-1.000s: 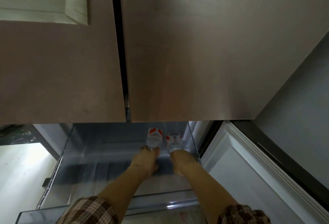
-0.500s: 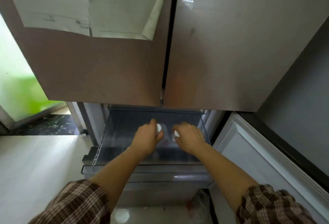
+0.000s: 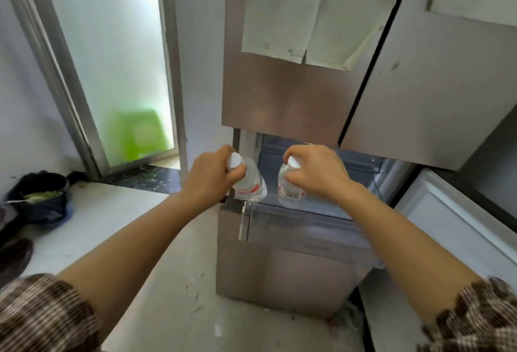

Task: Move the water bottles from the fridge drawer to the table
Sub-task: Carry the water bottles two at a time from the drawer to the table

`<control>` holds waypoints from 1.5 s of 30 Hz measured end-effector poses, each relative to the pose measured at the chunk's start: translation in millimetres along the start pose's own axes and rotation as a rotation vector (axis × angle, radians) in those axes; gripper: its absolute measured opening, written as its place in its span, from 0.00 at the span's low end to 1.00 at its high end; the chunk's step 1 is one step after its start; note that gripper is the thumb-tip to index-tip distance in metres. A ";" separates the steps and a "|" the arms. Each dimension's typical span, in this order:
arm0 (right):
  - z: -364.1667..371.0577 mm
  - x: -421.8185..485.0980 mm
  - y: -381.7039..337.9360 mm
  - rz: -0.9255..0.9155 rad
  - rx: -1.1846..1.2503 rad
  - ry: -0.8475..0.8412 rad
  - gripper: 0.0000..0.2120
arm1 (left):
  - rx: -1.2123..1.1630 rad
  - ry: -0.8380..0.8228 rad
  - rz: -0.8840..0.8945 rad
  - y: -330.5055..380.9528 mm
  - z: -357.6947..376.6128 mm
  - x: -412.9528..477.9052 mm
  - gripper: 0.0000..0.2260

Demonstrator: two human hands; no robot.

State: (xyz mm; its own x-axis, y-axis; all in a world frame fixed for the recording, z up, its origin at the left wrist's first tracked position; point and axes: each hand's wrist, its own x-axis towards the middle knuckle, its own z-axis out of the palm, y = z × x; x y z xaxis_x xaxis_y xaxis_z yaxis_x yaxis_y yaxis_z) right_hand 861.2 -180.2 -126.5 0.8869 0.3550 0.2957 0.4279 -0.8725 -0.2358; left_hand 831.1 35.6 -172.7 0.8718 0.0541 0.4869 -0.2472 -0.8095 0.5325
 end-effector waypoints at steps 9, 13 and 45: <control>32.3 -18.2 -192.9 -0.227 0.184 -0.117 0.09 | 0.129 0.085 -0.195 -80.5 -170.6 -114.0 0.13; 73.4 -21.6 -279.5 -0.337 0.267 -0.233 0.11 | 0.202 0.076 -0.325 -128.3 -227.3 -172.0 0.12; 329.6 -30.7 -1025.8 -1.169 0.329 -0.665 0.12 | 0.492 0.462 -1.155 -510.5 -681.0 -488.0 0.08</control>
State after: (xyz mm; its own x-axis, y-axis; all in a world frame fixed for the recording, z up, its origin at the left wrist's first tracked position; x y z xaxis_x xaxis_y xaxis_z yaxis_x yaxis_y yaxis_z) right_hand 452.5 814.6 -198.7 -0.1362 0.9907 0.0004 0.9115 0.1255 -0.3916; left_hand 243.7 820.6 -210.7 0.2303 0.9583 0.1692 0.7921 -0.2856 0.5395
